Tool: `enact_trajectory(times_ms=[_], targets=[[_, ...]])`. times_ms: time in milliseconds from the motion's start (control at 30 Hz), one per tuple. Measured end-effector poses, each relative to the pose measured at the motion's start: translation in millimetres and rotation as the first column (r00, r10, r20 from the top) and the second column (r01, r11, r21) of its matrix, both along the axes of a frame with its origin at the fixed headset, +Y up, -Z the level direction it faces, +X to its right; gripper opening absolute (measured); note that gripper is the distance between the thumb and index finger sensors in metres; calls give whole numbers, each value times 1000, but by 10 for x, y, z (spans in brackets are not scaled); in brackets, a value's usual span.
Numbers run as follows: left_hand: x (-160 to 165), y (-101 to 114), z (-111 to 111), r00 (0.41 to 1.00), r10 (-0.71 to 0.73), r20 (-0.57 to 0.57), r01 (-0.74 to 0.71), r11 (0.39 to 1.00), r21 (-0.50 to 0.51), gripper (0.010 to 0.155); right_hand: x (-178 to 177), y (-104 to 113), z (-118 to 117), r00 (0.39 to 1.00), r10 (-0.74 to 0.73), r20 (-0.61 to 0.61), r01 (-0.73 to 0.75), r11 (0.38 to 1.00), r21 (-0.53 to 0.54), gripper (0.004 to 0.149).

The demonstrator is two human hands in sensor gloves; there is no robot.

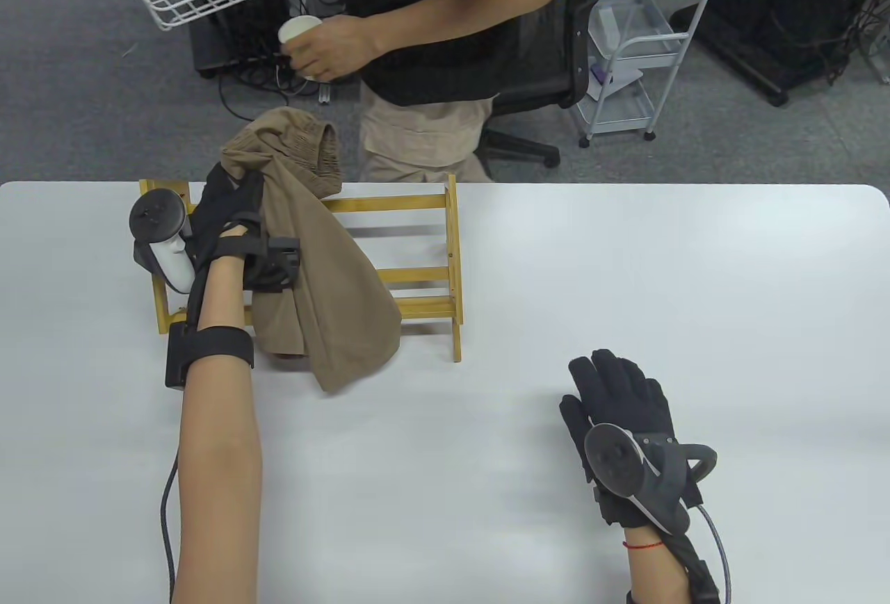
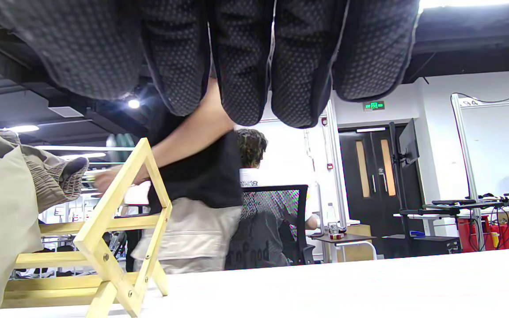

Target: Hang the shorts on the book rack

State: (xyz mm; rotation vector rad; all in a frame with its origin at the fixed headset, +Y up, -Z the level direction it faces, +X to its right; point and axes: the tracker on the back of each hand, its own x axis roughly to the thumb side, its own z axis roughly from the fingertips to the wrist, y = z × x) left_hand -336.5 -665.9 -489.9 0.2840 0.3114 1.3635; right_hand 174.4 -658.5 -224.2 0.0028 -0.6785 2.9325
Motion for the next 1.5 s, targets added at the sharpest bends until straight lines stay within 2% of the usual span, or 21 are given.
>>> enact_trajectory(times_ms=[567, 667, 833, 1067, 1500], targets=[[37, -257, -116, 1000, 6, -16, -7, 996, -92, 55, 12, -16, -13, 1000, 4, 11, -4, 1000, -11, 54], [24, -275, -119, 1000, -8, 14, 9, 993, -115, 61, 14, -21, -16, 1000, 2, 10, -2, 1000, -12, 55], [17, -273, -100, 998, 26, 54, -21, 995, -94, 73, 11, -28, -17, 1000, 2, 5, -2, 1000, -10, 54], [21, -204, -90, 980, 131, 153, -124, 991, -54, 82, 4, -39, -17, 1000, 2, 0, -2, 1000, -8, 54], [-86, 62, -25, 984, -1, 178, 6, 1000, -24, 80, 6, -46, -17, 1000, -1, -2, 1, 1000, -8, 54]])
